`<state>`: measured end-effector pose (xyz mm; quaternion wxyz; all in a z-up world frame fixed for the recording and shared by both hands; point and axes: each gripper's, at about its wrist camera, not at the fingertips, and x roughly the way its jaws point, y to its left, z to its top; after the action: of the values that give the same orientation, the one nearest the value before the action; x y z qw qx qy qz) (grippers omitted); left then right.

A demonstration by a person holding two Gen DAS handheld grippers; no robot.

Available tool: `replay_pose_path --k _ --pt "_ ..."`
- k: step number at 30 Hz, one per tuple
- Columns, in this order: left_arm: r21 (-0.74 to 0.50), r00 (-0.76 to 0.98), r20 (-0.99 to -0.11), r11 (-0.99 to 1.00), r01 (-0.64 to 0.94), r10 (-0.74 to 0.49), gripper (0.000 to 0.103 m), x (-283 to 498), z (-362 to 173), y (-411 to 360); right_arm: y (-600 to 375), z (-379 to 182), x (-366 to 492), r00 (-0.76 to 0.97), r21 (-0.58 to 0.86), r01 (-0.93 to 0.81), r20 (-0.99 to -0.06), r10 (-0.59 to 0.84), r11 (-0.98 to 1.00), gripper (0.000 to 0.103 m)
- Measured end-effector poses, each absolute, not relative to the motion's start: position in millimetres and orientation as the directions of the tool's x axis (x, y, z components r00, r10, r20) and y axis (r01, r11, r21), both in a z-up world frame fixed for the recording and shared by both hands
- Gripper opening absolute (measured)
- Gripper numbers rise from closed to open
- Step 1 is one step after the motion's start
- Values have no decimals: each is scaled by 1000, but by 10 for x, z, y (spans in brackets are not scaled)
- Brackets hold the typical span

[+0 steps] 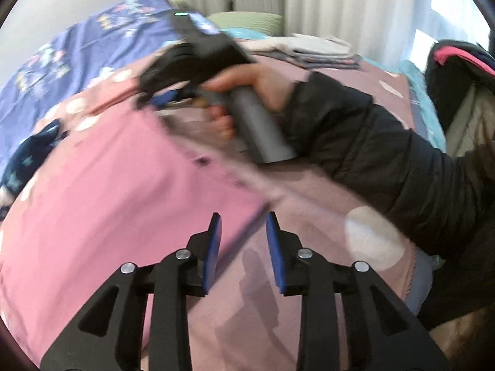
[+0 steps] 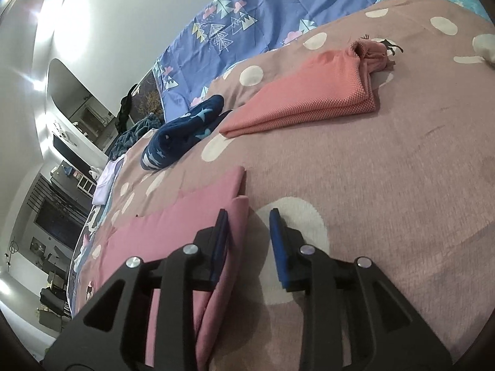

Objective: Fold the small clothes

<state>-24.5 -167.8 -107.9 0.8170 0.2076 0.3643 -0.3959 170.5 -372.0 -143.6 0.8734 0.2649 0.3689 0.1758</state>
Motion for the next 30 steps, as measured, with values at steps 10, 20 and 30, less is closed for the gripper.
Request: replay_pose_path --k 10,20,30 --pt "32 525 -779 815 579 -343 56 -134 -1269 -716 -3812 -1359 892 713 591 -93 -523 468 801 29" --pt "-61 521 -759 840 539 -390 56 -86 -1262 -417 -3252 -1299 -157 688 293 -98 -670 277 951 40" --pt "-182 695 -659 958 221 -285 56 -351 -998 996 -1778 -657 -589 763 -32 -423 -552 336 906 51"
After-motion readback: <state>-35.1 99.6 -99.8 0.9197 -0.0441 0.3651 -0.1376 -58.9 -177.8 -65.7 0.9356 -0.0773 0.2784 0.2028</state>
